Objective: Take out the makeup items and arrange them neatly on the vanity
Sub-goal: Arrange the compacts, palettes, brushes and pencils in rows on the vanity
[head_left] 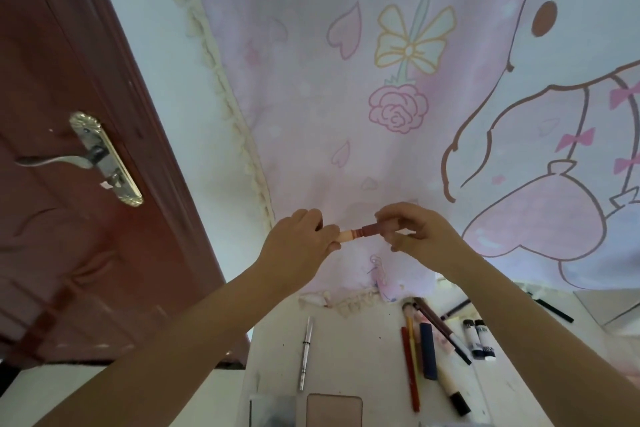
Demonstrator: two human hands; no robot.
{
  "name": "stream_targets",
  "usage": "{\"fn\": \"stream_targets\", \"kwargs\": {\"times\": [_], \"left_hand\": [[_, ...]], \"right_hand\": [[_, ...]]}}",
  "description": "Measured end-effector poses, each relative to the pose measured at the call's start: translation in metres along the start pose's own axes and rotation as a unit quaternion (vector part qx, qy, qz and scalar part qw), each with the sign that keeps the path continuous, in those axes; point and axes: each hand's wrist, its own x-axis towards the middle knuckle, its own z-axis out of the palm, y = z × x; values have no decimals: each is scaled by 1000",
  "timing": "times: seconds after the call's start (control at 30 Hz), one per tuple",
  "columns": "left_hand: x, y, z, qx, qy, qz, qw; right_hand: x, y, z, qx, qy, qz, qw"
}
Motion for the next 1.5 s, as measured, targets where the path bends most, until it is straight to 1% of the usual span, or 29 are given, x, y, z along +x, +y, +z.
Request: {"fn": "stream_targets", "kwargs": {"times": [0.1, 0.13, 0.2, 0.27, 0.3, 0.43, 0.6, 0.67, 0.7, 0.73, 0.77, 0.83, 0.9, 0.93, 1.0, 1.07, 1.17, 1.27, 1.3, 1.4, 1.5], "left_hand": [[0, 2, -2, -1, 3, 6, 1000], [0, 3, -3, -2, 6, 8, 1000], [1, 4, -4, -3, 5, 11, 1000], [1, 5, -4, -2, -2, 15, 1000], [1, 4, -4, -2, -5, 16, 1000], [-3, 1, 2, -6, -10, 17, 1000], [-13, -2, 14, -16, -1, 32, 999], [-19, -1, 21, -25, -19, 18, 999], [-23, 2, 26, -34, -40, 3, 999], [-27, 6, 28, -52, -85, -24, 995], [-31, 10, 32, -68, -157, -59, 984], [-41, 19, 49, -100, -288, -115, 946], [-50, 30, 69, -125, -363, -146, 912], [-55, 36, 80, -132, -390, -162, 896], [-64, 48, 100, -151, -436, -198, 865], [-71, 57, 116, -157, -459, -227, 844], [-80, 68, 134, -171, -477, -261, 822], [-85, 74, 146, -195, -488, -296, 797], [-86, 76, 148, -199, -493, -302, 792], [-89, 78, 152, -179, -508, -295, 789], [-92, 79, 154, -151, -524, -283, 789]], "right_hand": [[0, 0, 0, 44, -29, 36, 998], [0, -2, 1, 34, -29, 59, 997], [1, -2, 2, -22, -16, 77, 997], [1, -1, 2, -77, -4, 69, 995], [0, -1, 2, -81, -1, 58, 995], [-2, 3, 4, -18, -5, 44, 999], [-8, 8, 7, 17, -25, 48, 998], [-10, 15, 8, 8, -11, 65, 998], [-12, 21, 8, 5, -2, 84, 996], [-15, 29, 8, 4, 4, 108, 994], [-19, 38, 8, -1, 5, 135, 991], [-27, 59, 9, -9, 1, 193, 981], [-39, 82, 14, -3, 5, 260, 966], [-45, 92, 17, -20, 0, 289, 957], [-57, 111, 26, -102, -26, 321, 941], [-69, 127, 35, -199, -55, 320, 925], [-79, 143, 51, -302, -88, 305, 899], [-78, 155, 67, -424, -142, 265, 854], [-76, 157, 71, -452, -153, 255, 841], [-63, 164, 82, -495, -161, 237, 820], [-49, 167, 89, -535, -165, 243, 792]]}}
